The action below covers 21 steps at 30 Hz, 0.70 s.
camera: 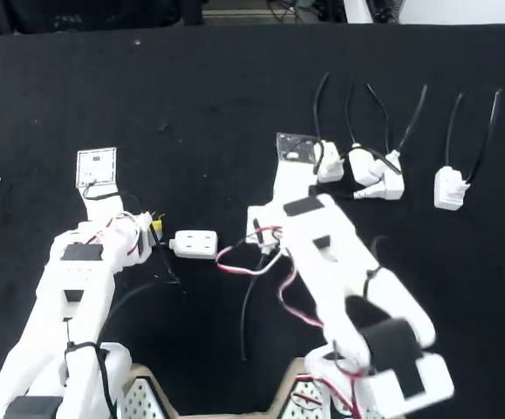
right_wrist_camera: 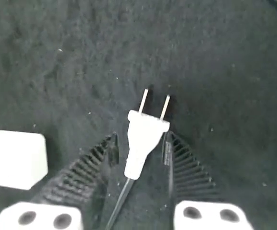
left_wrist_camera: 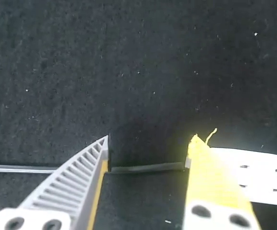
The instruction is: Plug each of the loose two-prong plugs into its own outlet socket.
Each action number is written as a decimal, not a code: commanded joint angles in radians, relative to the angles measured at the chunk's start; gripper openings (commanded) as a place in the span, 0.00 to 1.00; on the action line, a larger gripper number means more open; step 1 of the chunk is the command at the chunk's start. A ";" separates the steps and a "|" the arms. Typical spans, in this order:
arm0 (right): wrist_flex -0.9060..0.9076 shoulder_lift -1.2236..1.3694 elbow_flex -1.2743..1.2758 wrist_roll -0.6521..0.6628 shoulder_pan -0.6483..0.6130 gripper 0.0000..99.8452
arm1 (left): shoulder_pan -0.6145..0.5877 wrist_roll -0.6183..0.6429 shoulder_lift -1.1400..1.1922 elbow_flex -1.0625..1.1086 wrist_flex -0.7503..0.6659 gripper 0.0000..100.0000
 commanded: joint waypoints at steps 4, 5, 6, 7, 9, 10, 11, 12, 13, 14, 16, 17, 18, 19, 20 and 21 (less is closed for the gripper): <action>0.095 0.122 -0.182 -0.015 -0.009 0.14 | -0.004 0.012 -0.028 -0.008 -0.014 0.26; 0.107 0.133 -0.199 -0.015 -0.009 0.14 | -0.004 0.012 -0.028 -0.008 -0.014 0.26; 0.115 0.143 -0.213 -0.015 -0.009 0.14 | -0.004 0.012 -0.028 -0.008 -0.014 0.26; 0.115 0.154 -0.222 -0.015 -0.009 0.14 | -0.004 0.012 -0.028 -0.008 -0.014 0.26; 0.112 0.183 -0.232 -0.015 -0.009 0.14 | -0.004 0.012 -0.028 -0.008 -0.012 0.26; 0.104 0.203 -0.234 -0.012 -0.009 0.14 | -0.004 0.012 -0.028 -0.008 -0.011 0.26; 0.097 0.223 -0.232 -0.009 -0.009 0.14 | -0.004 0.012 -0.028 -0.008 -0.009 0.26; 0.086 0.246 -0.232 -0.009 -0.009 0.14 | -0.004 0.012 -0.028 -0.008 -0.009 0.26; 0.083 0.266 -0.232 -0.008 -0.009 0.14 | -0.004 0.012 -0.028 -0.008 -0.009 0.26; 0.083 0.280 -0.237 -0.006 -0.008 0.14 | -0.004 0.012 -0.028 -0.008 -0.009 0.26; 0.100 0.288 -0.257 -0.002 -0.008 0.14 | -0.004 0.012 -0.028 -0.008 -0.009 0.26; 0.106 0.288 -0.262 0.018 -0.008 0.14 | -0.004 0.012 -0.028 -0.008 -0.009 0.26; 0.110 0.285 -0.263 0.052 -0.006 0.14 | -0.004 0.012 -0.028 -0.008 -0.009 0.26; 0.114 0.275 -0.263 0.092 -0.006 0.14 | -0.004 0.012 -0.028 -0.008 -0.009 0.26; 0.117 0.265 -0.263 0.132 -0.006 0.12 | -0.004 0.012 -0.028 -0.008 -0.009 0.26; 0.117 0.246 -0.263 0.181 -0.006 0.09 | -0.004 0.012 -0.028 -0.008 -0.009 0.26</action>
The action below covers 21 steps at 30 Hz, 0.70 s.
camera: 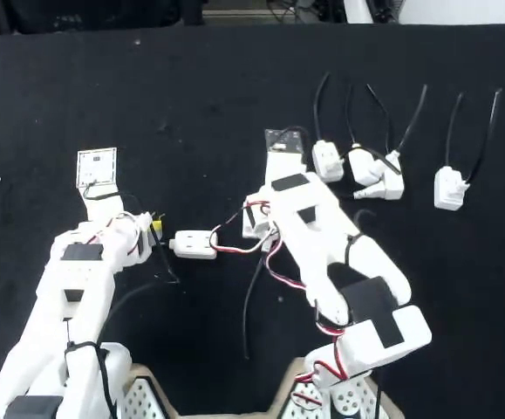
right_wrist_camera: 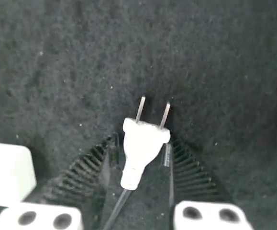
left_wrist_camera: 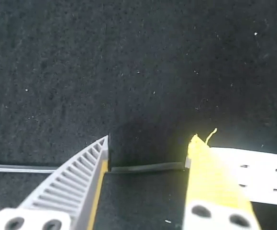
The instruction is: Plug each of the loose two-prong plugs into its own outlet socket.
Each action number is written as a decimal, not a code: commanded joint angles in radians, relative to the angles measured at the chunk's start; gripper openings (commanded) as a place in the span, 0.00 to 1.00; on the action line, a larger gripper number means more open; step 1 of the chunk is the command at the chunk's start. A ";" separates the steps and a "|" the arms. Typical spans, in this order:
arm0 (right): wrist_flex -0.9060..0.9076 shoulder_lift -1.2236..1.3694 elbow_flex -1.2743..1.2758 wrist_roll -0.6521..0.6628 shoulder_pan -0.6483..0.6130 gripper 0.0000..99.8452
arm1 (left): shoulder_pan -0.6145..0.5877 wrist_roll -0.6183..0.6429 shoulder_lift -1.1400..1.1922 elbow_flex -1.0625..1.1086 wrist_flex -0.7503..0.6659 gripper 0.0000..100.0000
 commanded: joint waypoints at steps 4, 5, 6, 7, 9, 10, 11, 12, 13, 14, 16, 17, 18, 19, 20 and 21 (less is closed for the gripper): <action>0.032 -0.159 -0.031 0.442 0.014 0.03 | -0.005 0.012 -0.028 -0.007 -0.009 0.26; 0.054 -0.200 -0.035 0.522 0.028 0.02 | -0.005 0.012 -0.028 -0.007 -0.009 0.26; 0.074 -0.242 -0.038 0.592 0.044 0.01 | -0.005 0.012 -0.032 -0.002 -0.011 0.26; 0.084 -0.288 -0.044 0.658 0.060 0.01 | -0.005 0.011 -0.037 0.004 -0.014 0.26; 0.104 -0.380 -0.059 0.806 0.087 0.01 | -0.004 0.011 -0.037 0.005 -0.014 0.26; 0.110 -0.426 -0.064 0.895 0.101 0.01 | -0.004 0.011 -0.037 0.005 -0.014 0.26; 0.118 -0.467 -0.062 1.007 0.107 0.01 | -0.004 0.011 -0.037 0.005 -0.014 0.26; 0.132 -0.507 -0.051 1.137 0.109 0.01 | -0.004 0.011 -0.037 0.005 -0.014 0.26; 0.152 -0.541 -0.030 1.267 0.109 0.01 | -0.005 0.011 -0.037 0.005 -0.014 0.26; 0.181 -0.572 -0.001 1.381 0.101 0.01 | -0.005 0.011 -0.037 0.005 -0.014 0.26; 0.272 -0.631 0.079 1.556 0.054 0.01 | -0.005 0.009 -0.037 0.005 -0.014 0.26; 0.311 -0.656 0.125 1.599 0.026 0.01 | -0.005 0.009 -0.037 0.005 -0.014 0.26; 0.338 -0.674 0.171 1.613 -0.011 0.01 | -0.005 0.009 -0.037 0.005 -0.014 0.26; 0.338 -0.693 0.225 1.610 -0.043 0.01 | -0.005 0.009 -0.037 0.005 -0.014 0.26; 0.325 -0.710 0.285 1.596 -0.071 0.01 | -0.005 0.009 -0.037 0.005 -0.014 0.26; 0.301 -0.725 0.344 1.583 -0.087 0.01 | -0.005 0.009 -0.037 0.005 -0.014 0.26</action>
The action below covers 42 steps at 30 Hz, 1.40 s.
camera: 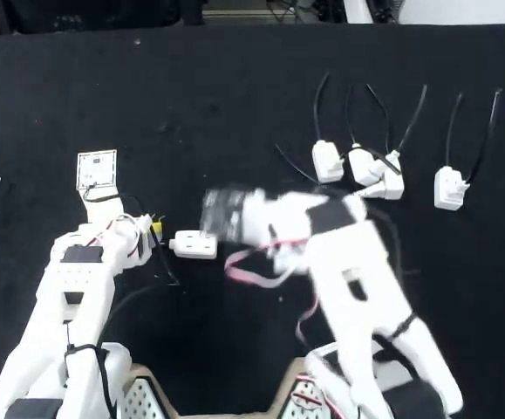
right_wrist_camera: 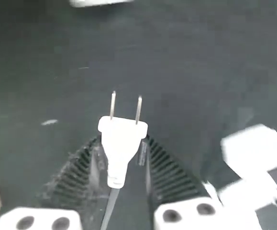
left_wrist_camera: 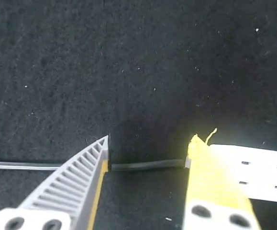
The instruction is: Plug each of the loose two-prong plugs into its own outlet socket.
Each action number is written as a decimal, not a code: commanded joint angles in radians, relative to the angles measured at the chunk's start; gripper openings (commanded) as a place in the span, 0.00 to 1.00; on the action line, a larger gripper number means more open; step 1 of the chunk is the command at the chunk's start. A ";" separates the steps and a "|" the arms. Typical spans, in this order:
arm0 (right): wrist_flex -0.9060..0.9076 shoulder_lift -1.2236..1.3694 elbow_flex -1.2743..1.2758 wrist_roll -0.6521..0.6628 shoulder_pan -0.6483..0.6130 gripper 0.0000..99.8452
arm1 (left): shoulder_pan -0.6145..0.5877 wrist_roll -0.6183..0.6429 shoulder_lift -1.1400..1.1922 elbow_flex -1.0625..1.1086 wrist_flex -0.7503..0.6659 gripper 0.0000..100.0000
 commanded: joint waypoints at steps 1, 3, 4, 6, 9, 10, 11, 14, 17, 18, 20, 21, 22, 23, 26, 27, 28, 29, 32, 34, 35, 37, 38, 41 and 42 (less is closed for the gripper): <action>-0.049 -0.105 0.232 0.026 -0.104 0.02 | -0.005 0.009 -0.023 -0.010 -0.014 0.26; -0.163 -0.124 0.344 -0.015 -0.103 0.02 | -0.005 0.009 -0.023 -0.010 -0.014 0.26; -0.216 -0.131 0.386 -0.051 -0.097 0.02 | -0.005 0.009 -0.023 -0.010 -0.014 0.26; -0.262 -0.147 0.417 -0.144 -0.075 0.07 | -0.005 0.009 -0.023 -0.010 -0.014 0.26; -0.229 -0.174 0.404 -0.261 -0.074 0.19 | -0.005 0.009 -0.023 -0.012 -0.014 0.26; -0.207 -0.185 0.394 -0.276 -0.074 0.20 | -0.005 0.009 -0.023 -0.012 -0.014 0.26; -0.183 -0.197 0.377 -0.279 -0.072 0.20 | -0.005 0.009 -0.023 -0.012 -0.014 0.26; -0.124 -0.229 0.317 -0.279 -0.066 0.17 | -0.005 0.009 -0.023 -0.012 -0.014 0.26; -0.133 -0.229 0.286 -0.281 -0.066 0.16 | -0.005 0.009 -0.023 -0.012 -0.014 0.26; -0.163 -0.217 0.288 -0.282 -0.066 0.16 | -0.005 0.009 -0.023 -0.012 -0.014 0.26; -0.232 -0.174 0.306 -0.310 -0.061 0.16 | -0.005 0.009 -0.023 -0.010 -0.014 0.26; -0.270 -0.143 0.314 -0.322 -0.057 0.16 | -0.005 0.009 -0.023 -0.010 -0.014 0.26; -0.302 -0.108 0.315 -0.327 -0.055 0.16 | -0.005 0.009 -0.025 -0.010 -0.014 0.26; -0.325 -0.071 0.317 -0.328 -0.055 0.16 | -0.005 0.009 -0.025 -0.010 -0.014 0.26; -0.345 0.022 0.314 -0.327 -0.063 0.16 | -0.005 0.009 -0.025 -0.010 -0.014 0.26; -0.345 0.041 0.311 -0.325 -0.063 0.16 | -0.005 0.009 -0.025 -0.010 -0.014 0.26; -0.342 0.053 0.311 -0.324 -0.063 0.16 | -0.005 0.009 -0.025 -0.010 -0.014 0.26; -0.328 0.056 0.311 -0.322 -0.057 0.16 | -0.005 0.009 -0.025 -0.010 -0.014 0.26; -0.256 0.041 0.311 -0.292 -0.063 0.16 | -0.005 0.009 -0.025 -0.010 -0.014 0.26; -0.224 0.021 0.311 -0.278 -0.069 0.16 | -0.005 0.009 -0.025 -0.010 -0.014 0.26; -0.219 0.013 0.317 -0.272 -0.075 0.16 | -0.005 0.009 -0.025 -0.010 -0.014 0.26; -0.218 0.008 0.328 -0.265 -0.086 0.16 | -0.005 0.009 -0.025 -0.010 -0.014 0.26; -0.222 0.008 0.334 -0.264 -0.094 0.16 | -0.005 0.009 -0.025 -0.012 -0.014 0.26; -0.224 0.004 0.335 -0.265 -0.107 0.15 | -0.005 0.009 -0.025 -0.012 -0.014 0.26; -0.224 0.001 0.331 -0.267 -0.106 0.15 | -0.005 0.009 -0.025 -0.012 -0.014 0.26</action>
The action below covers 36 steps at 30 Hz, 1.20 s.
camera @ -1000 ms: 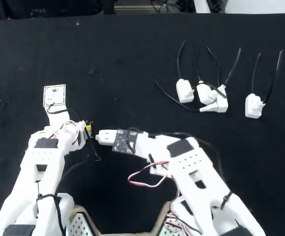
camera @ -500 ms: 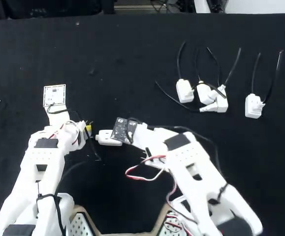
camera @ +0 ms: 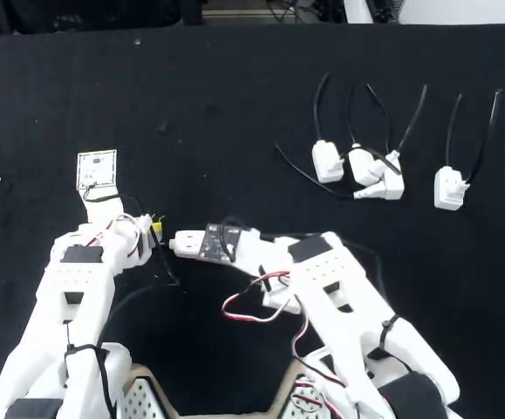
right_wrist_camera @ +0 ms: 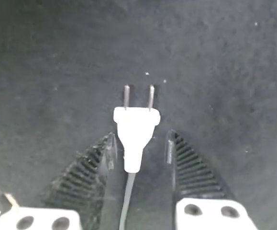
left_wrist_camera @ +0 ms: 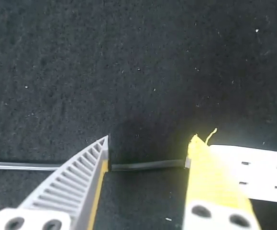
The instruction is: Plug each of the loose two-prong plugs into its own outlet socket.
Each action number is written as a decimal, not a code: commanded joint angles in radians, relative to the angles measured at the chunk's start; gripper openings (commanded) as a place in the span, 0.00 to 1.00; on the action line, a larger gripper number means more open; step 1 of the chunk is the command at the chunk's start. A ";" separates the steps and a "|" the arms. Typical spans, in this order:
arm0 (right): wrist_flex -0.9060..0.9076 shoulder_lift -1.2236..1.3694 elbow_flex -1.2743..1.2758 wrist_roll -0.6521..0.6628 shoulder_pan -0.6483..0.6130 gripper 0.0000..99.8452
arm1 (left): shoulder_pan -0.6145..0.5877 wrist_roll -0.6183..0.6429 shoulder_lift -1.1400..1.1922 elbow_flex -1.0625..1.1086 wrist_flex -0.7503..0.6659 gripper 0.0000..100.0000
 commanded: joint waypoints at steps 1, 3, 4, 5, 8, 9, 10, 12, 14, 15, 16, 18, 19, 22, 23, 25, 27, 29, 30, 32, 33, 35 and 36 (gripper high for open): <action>0.003 -0.031 -0.016 0.005 -0.020 0.13 | -0.005 0.009 -0.025 -0.010 -0.014 0.26; 0.008 -0.045 -0.022 0.005 -0.020 0.08 | -0.005 0.009 -0.025 -0.010 -0.014 0.26; 0.011 -0.056 -0.022 0.005 -0.020 0.06 | -0.005 0.009 -0.025 -0.010 -0.014 0.26; 0.011 -0.070 -0.022 0.003 -0.020 0.05 | -0.005 0.009 -0.025 -0.010 -0.014 0.26; 0.058 -0.124 -0.030 0.003 -0.018 0.04 | -0.005 0.009 -0.025 -0.010 -0.014 0.26; 0.092 -0.143 -0.044 -0.002 -0.018 0.04 | -0.005 0.009 -0.025 -0.010 -0.014 0.26; 0.121 -0.166 -0.059 -0.026 -0.018 0.04 | -0.005 0.009 -0.025 -0.010 -0.014 0.26; 0.157 -0.197 -0.094 -0.094 -0.018 0.04 | -0.005 0.009 -0.025 -0.010 -0.014 0.26; 0.158 -0.203 -0.105 -0.123 -0.018 0.06 | -0.005 0.009 -0.025 -0.010 -0.014 0.26; 0.157 -0.194 -0.105 -0.121 -0.018 0.08 | -0.005 0.009 -0.025 -0.010 -0.014 0.26; 0.147 -0.180 -0.104 -0.123 -0.018 0.11 | -0.005 0.009 -0.025 -0.010 -0.014 0.26; 0.109 -0.140 -0.104 -0.121 -0.018 0.17 | -0.005 0.009 -0.025 -0.010 -0.014 0.26; 0.074 -0.116 -0.104 -0.121 -0.017 0.19 | -0.005 0.009 -0.025 -0.010 -0.014 0.26; -0.023 -0.018 -0.108 -0.121 -0.006 0.17 | -0.005 0.009 -0.025 -0.008 -0.014 0.26; -0.035 0.019 -0.111 -0.121 -0.006 0.17 | -0.007 0.009 -0.025 -0.008 -0.012 0.26; -0.032 0.082 -0.119 -0.121 -0.014 0.16 | -0.007 0.009 -0.025 -0.008 -0.012 0.26; -0.017 0.117 -0.130 -0.121 -0.014 0.16 | -0.007 0.009 -0.025 -0.008 -0.014 0.26; -0.006 0.120 -0.125 -0.120 -0.014 0.16 | -0.007 0.009 -0.025 -0.008 -0.014 0.26; -0.005 0.117 -0.120 -0.120 -0.015 0.16 | -0.007 0.009 -0.025 -0.008 -0.014 0.26; -0.011 0.113 -0.105 -0.118 -0.017 0.16 | -0.007 0.009 -0.025 -0.008 -0.014 0.26; -0.011 0.110 -0.101 -0.117 -0.021 0.16 | -0.007 0.009 -0.025 -0.008 -0.014 0.26; -0.011 0.110 -0.087 -0.095 -0.048 0.16 | -0.007 0.009 -0.025 -0.008 -0.014 0.26; -0.012 0.110 -0.077 -0.092 -0.063 0.16 | -0.007 0.009 -0.025 -0.008 -0.014 0.26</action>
